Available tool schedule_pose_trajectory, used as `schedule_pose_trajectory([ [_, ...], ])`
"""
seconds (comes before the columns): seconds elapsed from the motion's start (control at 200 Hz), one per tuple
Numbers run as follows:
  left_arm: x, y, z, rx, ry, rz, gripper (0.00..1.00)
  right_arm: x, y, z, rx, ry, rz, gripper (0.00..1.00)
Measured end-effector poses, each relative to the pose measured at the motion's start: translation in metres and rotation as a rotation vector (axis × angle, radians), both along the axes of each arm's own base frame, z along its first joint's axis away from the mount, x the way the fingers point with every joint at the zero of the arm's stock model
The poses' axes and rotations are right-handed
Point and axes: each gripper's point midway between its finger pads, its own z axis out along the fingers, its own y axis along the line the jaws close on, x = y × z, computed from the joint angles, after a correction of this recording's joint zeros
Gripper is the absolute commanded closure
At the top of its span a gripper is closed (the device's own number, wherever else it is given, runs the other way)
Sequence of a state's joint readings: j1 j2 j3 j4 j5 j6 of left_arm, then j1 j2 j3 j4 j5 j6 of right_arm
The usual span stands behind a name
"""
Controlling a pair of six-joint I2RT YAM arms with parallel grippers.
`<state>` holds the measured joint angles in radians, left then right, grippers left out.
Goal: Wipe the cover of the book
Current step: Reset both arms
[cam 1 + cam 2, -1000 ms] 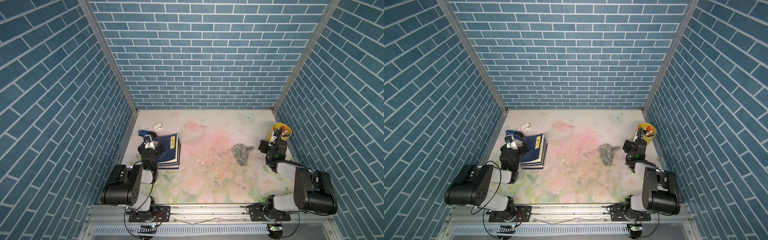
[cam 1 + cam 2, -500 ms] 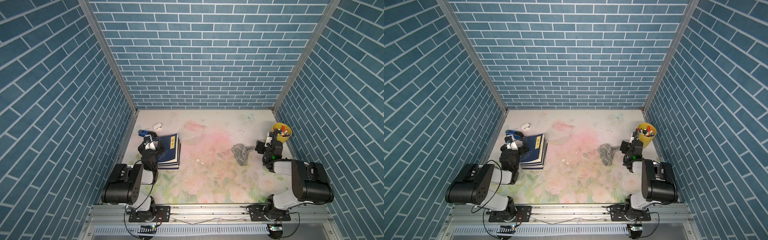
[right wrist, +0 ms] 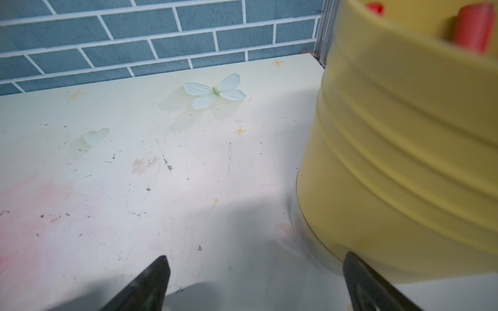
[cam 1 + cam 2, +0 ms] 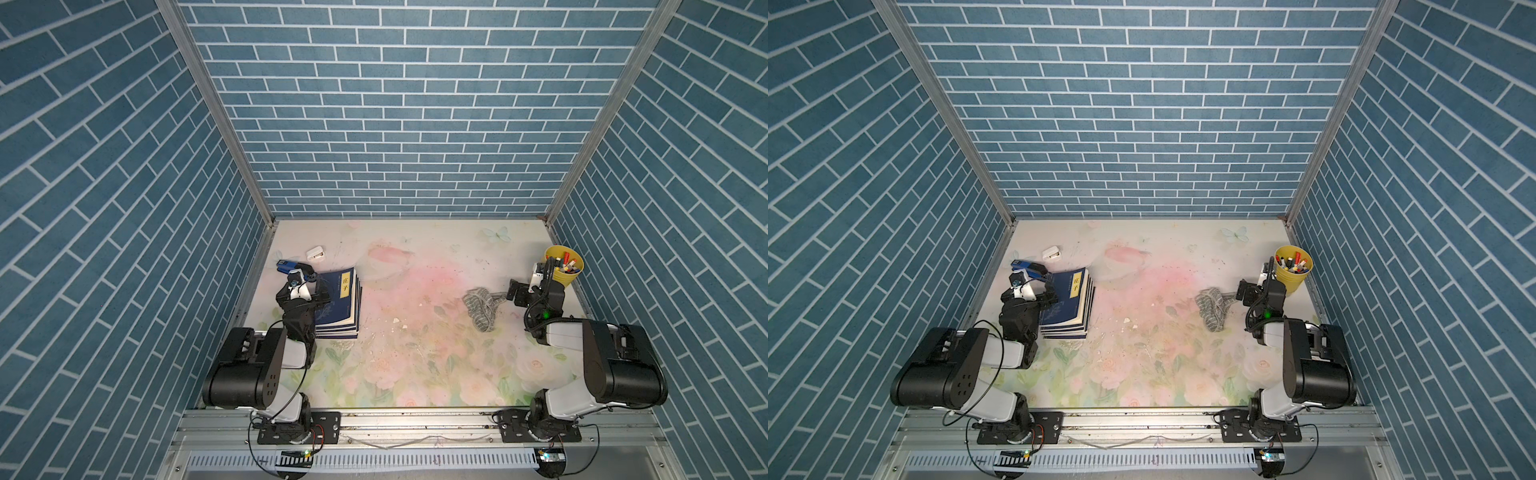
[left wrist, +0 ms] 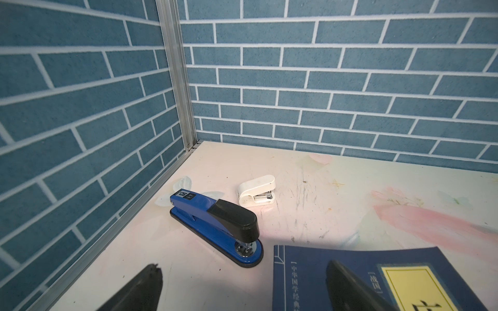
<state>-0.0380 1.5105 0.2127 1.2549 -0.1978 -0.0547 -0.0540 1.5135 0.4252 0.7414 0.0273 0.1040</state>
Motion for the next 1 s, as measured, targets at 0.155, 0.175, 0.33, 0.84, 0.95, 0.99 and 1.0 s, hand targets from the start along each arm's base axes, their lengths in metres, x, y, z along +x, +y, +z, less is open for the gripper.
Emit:
schedule_pose_trajectory([
  [0.155, -0.001, 0.003, 0.001, 0.000, -0.007, 0.020, 0.00, 0.000, 0.000, 0.000, 0.000, 0.000, 0.000, 0.01],
  [0.175, -0.003, 0.004, 0.002, -0.001, -0.011, 0.029, 0.00, 0.000, 0.000, 0.000, 0.000, 0.000, 0.000, 0.01],
  [0.33, -0.012, 0.011, -0.001, -0.008, -0.017, 0.075, 0.00, 0.000, 0.000, 0.000, 0.000, 0.000, 0.000, 0.01],
  [0.84, -0.006, 0.006, 0.003, 0.007, -0.023, 0.050, 0.00, 0.000, -0.001, 0.000, -0.002, 0.000, -0.003, 0.01],
  [0.95, -0.007, 0.007, 0.003, 0.006, -0.023, 0.057, 0.00, 0.000, -0.001, 0.000, -0.002, 0.000, -0.003, 0.01],
  [0.99, -0.007, 0.007, 0.003, 0.006, -0.023, 0.057, 0.00, 0.000, -0.001, 0.000, -0.002, 0.000, -0.003, 0.01],
  [1.0, -0.007, 0.007, 0.003, 0.006, -0.023, 0.058, 0.00, 0.000, -0.001, 0.000, -0.002, 0.000, -0.003, 0.01],
])
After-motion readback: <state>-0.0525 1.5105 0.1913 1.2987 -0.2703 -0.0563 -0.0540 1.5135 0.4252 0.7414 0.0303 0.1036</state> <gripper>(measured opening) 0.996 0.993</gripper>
